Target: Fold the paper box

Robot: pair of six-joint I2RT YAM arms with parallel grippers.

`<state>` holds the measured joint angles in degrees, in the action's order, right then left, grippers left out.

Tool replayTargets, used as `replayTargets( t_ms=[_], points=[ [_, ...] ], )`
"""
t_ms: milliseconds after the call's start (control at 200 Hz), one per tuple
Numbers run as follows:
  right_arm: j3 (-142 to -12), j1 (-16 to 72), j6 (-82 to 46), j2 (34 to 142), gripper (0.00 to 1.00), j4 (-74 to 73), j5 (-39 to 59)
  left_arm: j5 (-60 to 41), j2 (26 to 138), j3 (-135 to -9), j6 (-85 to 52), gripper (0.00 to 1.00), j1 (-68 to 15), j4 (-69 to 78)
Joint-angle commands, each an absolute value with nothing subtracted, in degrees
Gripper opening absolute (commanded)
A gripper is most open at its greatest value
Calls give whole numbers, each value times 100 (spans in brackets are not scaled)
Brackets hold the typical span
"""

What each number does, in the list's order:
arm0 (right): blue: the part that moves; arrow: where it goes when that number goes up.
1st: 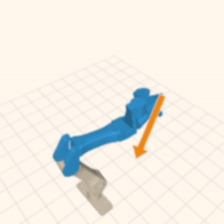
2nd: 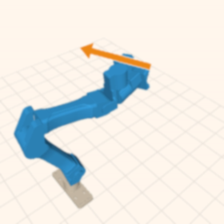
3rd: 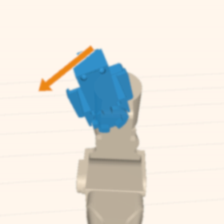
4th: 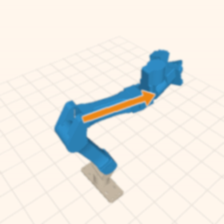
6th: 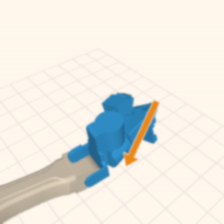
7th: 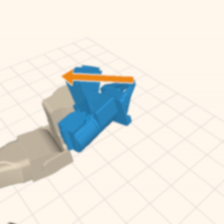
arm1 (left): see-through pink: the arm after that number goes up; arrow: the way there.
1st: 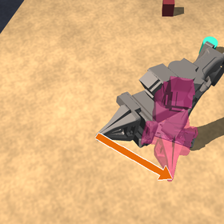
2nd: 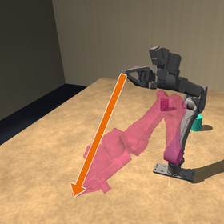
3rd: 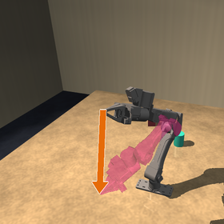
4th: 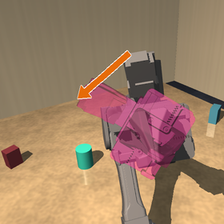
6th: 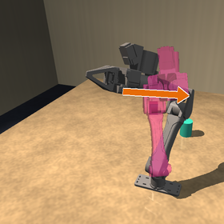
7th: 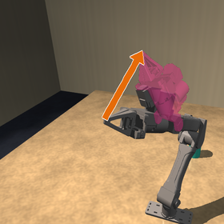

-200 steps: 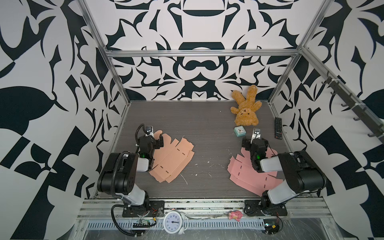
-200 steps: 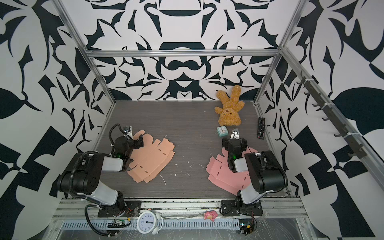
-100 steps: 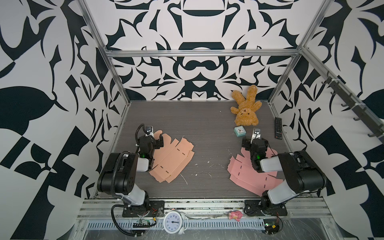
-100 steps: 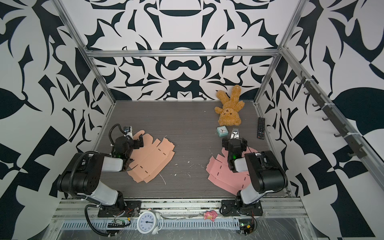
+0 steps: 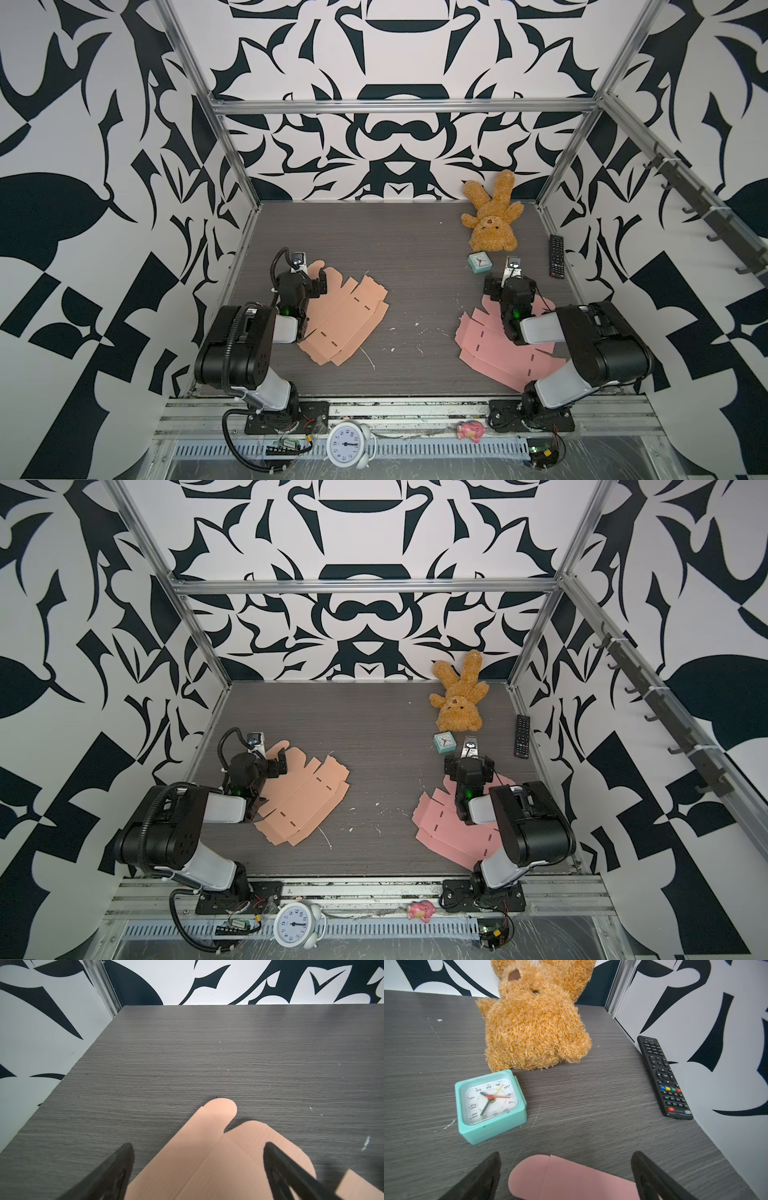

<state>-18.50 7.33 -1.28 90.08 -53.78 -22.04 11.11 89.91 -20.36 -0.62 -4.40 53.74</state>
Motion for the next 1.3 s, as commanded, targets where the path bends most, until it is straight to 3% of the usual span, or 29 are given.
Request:
replayTargets(
  t_ms=[0, 690, 875, 1185, 1295],
  points=[
    [-1959, 747, -131, 8956, 99, -5473, -2196, 1107, 8968, -2057, -93, 99, -414, 5432],
    [-1938, 742, -114, 8945, 100, -5494, -2162, 1107, 8966, -2057, -96, 99, -414, 5440],
    [-1496, 744, -180, 8671, 100, -6112, -2298, 1111, 8890, -2005, -87, 99, -419, 5469],
    [-2117, 739, -105, 7803, 99, -4307, -2026, 1053, 7834, -2339, -184, 99, -432, 3851],
    [-2591, 746, -418, 7135, 99, -2838, -1836, 724, 7040, -2662, -572, 99, -467, 2544]
  ],
)
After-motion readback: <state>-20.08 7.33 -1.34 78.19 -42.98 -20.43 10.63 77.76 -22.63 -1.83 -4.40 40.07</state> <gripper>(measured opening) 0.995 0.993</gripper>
